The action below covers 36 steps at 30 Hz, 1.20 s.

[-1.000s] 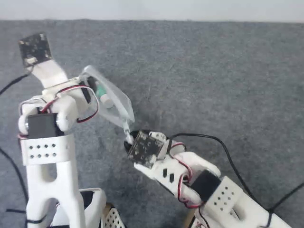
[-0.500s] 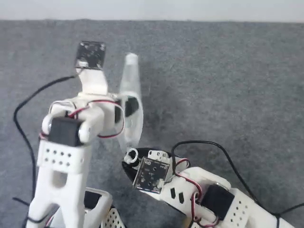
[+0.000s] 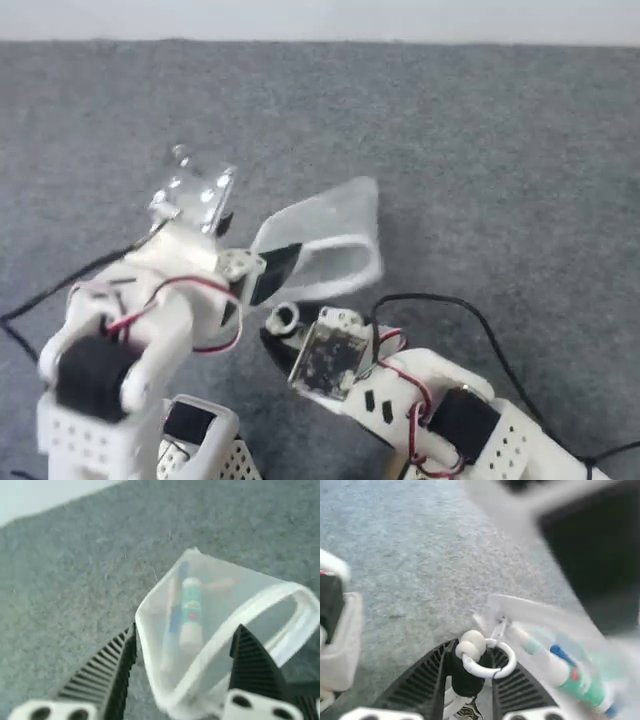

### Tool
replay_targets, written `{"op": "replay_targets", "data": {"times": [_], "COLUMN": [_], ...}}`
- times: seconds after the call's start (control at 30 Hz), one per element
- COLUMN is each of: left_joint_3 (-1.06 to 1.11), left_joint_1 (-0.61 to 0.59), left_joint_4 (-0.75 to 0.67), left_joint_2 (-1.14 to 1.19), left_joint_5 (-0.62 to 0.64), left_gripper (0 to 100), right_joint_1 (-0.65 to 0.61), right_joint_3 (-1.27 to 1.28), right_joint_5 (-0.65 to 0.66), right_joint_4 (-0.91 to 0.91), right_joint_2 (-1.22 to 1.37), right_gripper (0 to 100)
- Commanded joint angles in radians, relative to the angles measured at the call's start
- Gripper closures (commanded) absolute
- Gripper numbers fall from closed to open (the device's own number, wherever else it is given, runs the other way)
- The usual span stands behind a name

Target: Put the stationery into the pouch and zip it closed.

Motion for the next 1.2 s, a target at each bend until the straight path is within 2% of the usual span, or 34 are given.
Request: {"op": "replay_targets", "data": {"times": [0.0,0.13,0.37,0.5,0.67,0.9,1.03,1.17], "left_joint_3": [-0.005,0.002,0.067,0.076,0.107,0.163,0.237,0.320], "left_joint_1": [0.003,0.003,0.003,0.009,0.015,0.183,0.189,0.213], "left_joint_4": [0.003,0.005,-0.008,0.012,0.005,0.000,-0.084,-0.186], "left_joint_2": [-0.097,-0.167,-0.222,-0.222,-0.219,-0.215,-0.215,-0.222], "left_joint_5": [-0.005,-0.003,-0.064,-0.091,-0.123,-0.155,-0.153,-0.160], "left_gripper": [72,72,72,71,71,72,72,77], "right_joint_1": [0.074,0.113,0.239,0.295,0.294,0.294,0.291,0.291], "right_joint_3": [-0.075,-0.157,-0.193,-0.275,-0.315,-0.315,-0.330,-0.359], "right_joint_5": [-0.003,-0.057,-0.055,-0.057,-0.054,-0.054,-0.054,-0.054], "right_joint_4": [0.005,0.090,0.110,0.213,0.309,0.315,0.351,0.387], "right_joint_2": [-0.028,-0.028,-0.028,-0.053,-0.111,-0.119,-0.124,-0.124], "right_gripper": [99.3,99.3,99.3,99.3,99.3,99.3,99.3,99.3]}}
